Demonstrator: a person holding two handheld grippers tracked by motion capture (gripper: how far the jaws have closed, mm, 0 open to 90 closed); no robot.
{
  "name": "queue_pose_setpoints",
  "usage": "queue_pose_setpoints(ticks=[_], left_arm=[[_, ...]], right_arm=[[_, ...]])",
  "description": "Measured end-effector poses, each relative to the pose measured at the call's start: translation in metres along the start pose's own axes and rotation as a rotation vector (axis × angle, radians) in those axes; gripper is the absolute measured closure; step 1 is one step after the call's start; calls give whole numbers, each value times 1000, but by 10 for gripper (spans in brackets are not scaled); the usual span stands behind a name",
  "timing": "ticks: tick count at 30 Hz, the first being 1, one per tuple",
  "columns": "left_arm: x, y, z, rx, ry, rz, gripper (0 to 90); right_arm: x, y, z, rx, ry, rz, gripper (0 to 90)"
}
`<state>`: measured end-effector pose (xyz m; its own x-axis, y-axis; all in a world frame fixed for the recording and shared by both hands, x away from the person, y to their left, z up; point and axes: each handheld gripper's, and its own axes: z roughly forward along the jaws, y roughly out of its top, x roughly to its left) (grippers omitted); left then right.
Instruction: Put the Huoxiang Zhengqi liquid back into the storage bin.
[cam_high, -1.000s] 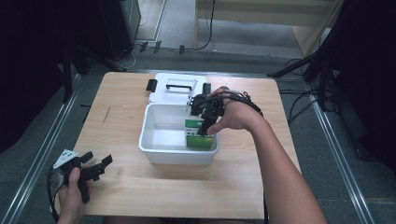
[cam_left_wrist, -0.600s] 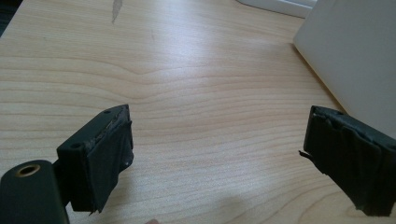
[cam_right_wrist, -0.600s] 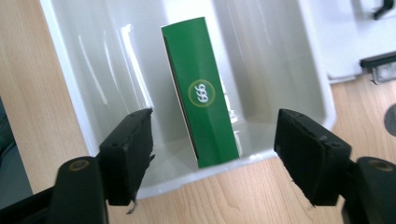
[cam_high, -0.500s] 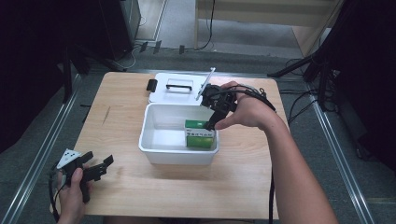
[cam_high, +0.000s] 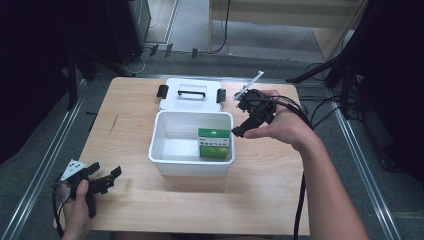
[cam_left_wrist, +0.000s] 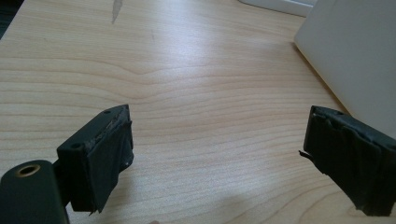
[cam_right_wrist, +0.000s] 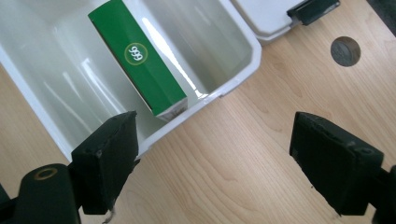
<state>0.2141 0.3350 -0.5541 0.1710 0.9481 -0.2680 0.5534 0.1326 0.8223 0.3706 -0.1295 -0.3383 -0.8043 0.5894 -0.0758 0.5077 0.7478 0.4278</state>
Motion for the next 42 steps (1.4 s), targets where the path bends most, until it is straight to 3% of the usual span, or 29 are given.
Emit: queue_pose_setpoints(ticks=[3,10,14,20,24,32,38,42], left_arm=[[1,0,0,-2,-2,-9,91],[1,0,0,2,0,-3,91],[0,0,0,2,2,-2,91],[0,0,0,3,1,0,91],[0,0,0,4,1,-1,91],[0,0,0,1,2,-4,91],[0,0,0,3,1,-4,91],[1,0,0,3,1,-5,91]], right_arm=[[-2,-7,0,-24,-12,41,142],[-11,-36,-2,-106,-118,138,78],[-13,-53,0,-154,-134,217,23],[-15,-84,6,-212,-165,282,0],[-16,-94,8,-218,-180,317,0],[-12,-125,22,-258,-232,341,0],[-5,-152,35,-323,-284,353,0],[0,-170,45,-362,-287,367,0]])
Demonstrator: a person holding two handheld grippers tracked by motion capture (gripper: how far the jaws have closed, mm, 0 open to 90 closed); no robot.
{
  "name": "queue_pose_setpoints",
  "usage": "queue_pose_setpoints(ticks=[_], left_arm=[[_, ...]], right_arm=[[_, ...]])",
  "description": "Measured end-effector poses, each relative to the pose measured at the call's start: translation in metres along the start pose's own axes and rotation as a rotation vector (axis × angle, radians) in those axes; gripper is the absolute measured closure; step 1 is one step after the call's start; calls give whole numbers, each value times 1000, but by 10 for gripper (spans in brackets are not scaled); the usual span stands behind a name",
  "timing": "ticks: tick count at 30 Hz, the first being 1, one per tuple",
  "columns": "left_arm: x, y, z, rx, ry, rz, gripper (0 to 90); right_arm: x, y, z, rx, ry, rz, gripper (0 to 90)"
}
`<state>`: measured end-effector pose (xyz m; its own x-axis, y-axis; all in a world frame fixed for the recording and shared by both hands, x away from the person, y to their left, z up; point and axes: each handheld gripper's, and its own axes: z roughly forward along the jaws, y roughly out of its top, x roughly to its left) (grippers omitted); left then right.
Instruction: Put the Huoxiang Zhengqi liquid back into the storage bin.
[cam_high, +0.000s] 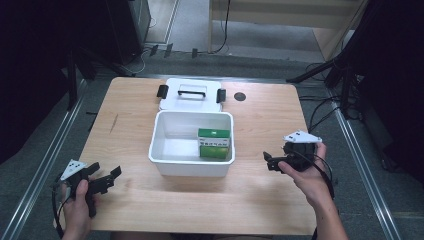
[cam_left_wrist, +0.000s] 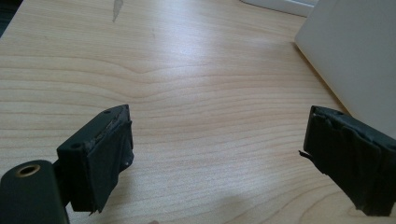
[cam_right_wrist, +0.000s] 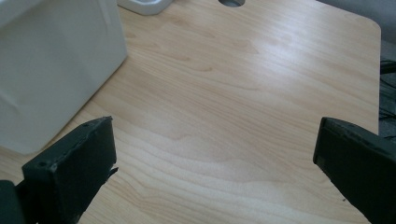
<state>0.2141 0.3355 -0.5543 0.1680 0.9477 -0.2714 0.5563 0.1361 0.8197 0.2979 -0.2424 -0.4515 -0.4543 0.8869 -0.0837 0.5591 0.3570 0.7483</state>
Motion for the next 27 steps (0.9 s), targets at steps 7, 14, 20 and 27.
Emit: queue_pose_setpoints(ticks=[7,14,20,27], left_arm=[[0,0,0,0,-1,-2,91],[0,0,0,2,0,-1,91],[0,0,0,1,0,-3,91],[0,0,0,1,-1,-4,91]], right_arm=[[-3,-36,5,-11,2,21,0],[-11,-68,7,-10,1,75,0],[-17,-94,9,5,-15,111,0],[-28,-113,3,-5,-45,159,0]])
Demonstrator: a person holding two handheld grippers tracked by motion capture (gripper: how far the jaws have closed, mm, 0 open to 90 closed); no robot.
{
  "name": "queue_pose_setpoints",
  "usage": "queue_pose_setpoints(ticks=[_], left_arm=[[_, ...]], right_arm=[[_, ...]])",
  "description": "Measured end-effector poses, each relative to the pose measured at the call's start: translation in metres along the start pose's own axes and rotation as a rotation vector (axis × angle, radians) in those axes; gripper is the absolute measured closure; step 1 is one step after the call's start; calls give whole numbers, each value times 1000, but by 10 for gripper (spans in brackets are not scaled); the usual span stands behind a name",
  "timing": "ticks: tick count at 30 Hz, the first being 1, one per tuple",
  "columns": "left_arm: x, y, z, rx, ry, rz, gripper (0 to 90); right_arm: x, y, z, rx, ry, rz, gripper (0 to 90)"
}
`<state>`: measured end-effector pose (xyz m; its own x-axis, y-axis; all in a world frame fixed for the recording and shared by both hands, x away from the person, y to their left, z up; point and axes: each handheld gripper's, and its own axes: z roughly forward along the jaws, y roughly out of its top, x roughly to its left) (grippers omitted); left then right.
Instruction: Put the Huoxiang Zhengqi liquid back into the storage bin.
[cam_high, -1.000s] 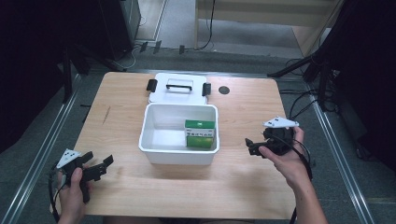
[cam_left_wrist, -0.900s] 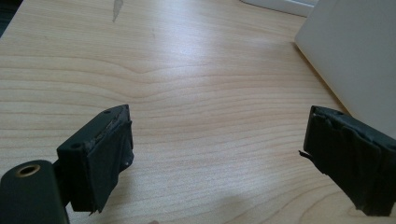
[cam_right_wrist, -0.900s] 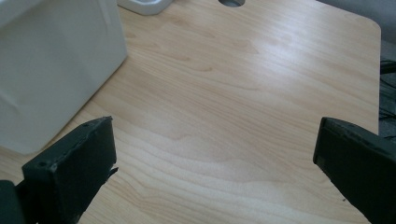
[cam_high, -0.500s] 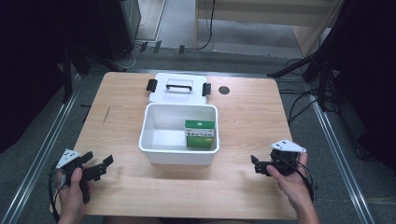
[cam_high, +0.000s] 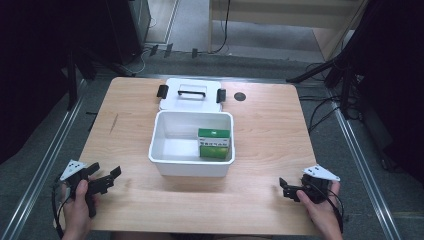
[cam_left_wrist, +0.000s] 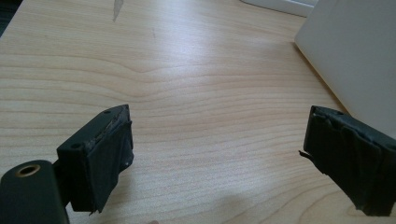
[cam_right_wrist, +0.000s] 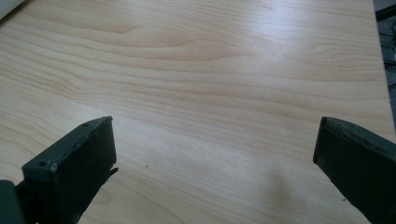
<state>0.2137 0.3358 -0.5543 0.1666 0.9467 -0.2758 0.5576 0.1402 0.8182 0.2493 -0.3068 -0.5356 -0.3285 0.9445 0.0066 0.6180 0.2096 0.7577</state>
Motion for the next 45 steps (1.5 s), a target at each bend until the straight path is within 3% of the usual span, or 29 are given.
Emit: queue_pose_setpoints(ticks=[3,25,38,41,45], left_arm=[[0,0,0,0,0,1,91],[1,0,0,-3,-2,-3,91],[1,0,-1,-6,-11,-8,91],[1,0,0,-3,-15,-3,91],[0,0,0,2,-19,8,91]], right_arm=[[-6,-5,-3,-16,14,10,0],[-30,-29,-17,-29,-48,70,0],[-34,-36,-21,-40,-65,83,0],[-36,-36,-22,-55,-53,106,0],[-37,-37,-23,-70,-75,130,0]])
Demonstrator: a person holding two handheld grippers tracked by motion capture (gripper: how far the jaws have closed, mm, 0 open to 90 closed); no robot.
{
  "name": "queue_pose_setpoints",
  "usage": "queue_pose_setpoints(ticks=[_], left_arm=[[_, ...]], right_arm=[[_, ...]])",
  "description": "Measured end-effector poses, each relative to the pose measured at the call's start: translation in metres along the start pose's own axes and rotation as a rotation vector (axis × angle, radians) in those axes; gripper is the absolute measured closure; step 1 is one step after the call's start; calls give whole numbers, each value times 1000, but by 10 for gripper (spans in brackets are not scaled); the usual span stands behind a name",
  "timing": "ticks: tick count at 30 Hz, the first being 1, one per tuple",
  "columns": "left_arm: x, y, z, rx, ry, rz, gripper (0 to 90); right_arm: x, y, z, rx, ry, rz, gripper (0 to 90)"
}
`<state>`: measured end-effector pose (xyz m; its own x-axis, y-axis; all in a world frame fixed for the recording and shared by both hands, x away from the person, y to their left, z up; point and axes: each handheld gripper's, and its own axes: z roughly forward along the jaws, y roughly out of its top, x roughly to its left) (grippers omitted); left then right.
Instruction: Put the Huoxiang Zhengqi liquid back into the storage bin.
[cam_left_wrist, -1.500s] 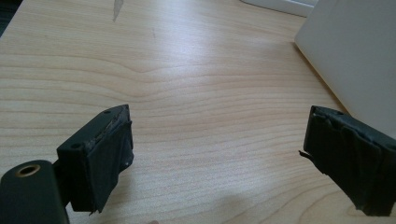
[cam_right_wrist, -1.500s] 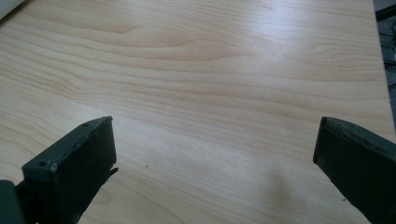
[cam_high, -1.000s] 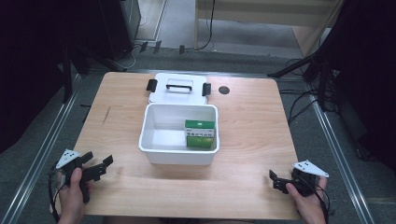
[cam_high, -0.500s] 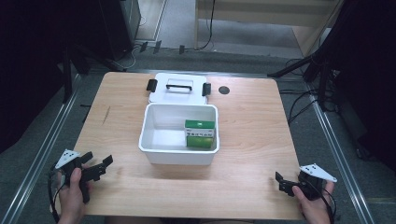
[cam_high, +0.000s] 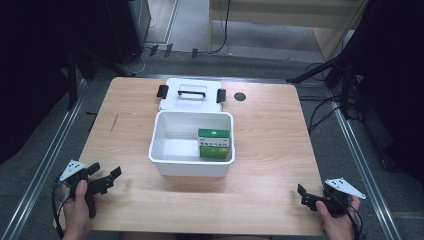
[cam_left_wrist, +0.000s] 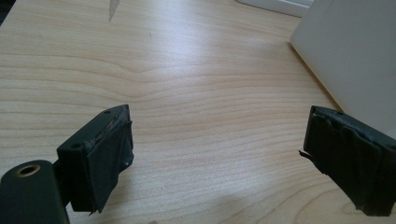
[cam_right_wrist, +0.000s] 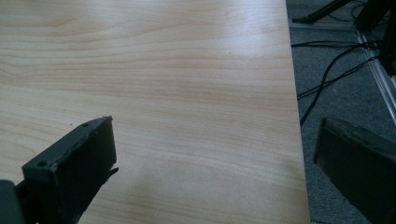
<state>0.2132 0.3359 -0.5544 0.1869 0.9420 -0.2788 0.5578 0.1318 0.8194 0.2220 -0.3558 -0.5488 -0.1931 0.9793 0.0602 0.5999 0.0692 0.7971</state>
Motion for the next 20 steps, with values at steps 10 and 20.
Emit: queue_pose_setpoints(ticks=[10,20], left_arm=[[-2,-1,0,6,-1,9,91],[-2,-1,0,9,1,10,91]], right_arm=[[0,0,1,17,15,-3,0],[3,0,3,48,6,-3,0]])
